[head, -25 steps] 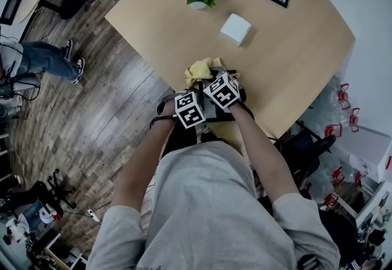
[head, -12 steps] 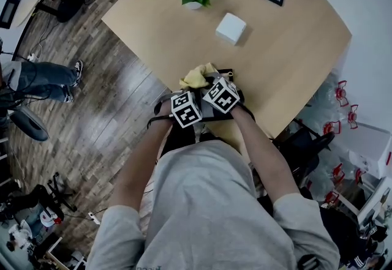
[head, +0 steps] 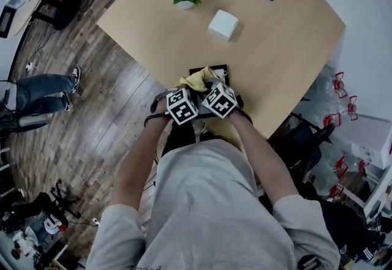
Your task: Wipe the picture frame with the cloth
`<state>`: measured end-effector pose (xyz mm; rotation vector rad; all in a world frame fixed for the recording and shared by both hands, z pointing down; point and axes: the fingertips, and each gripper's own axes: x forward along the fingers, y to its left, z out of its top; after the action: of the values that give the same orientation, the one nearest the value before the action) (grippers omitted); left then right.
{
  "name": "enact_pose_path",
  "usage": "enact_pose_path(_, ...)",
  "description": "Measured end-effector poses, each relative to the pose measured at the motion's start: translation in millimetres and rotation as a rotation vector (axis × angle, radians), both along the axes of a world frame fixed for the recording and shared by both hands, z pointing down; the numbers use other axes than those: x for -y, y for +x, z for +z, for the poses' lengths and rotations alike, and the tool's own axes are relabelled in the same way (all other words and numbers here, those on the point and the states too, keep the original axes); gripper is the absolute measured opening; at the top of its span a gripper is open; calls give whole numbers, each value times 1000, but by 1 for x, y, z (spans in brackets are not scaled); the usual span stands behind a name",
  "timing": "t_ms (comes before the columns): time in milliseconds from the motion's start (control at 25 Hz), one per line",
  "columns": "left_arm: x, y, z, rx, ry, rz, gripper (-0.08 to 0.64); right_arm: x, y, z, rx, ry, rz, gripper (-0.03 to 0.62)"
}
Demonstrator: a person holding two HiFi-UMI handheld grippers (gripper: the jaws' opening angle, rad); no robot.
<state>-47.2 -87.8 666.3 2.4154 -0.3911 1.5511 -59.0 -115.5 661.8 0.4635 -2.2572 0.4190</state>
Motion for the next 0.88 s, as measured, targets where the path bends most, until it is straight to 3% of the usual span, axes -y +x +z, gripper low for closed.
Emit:
enact_pose_path(280,3,-7,2,17,9,9,54,-17,10,0,-28,3,70,51)
enact_pose_path(880,3,-5,-2,-58,-8,-22,54,-47,9,-1,0,-40,287,51)
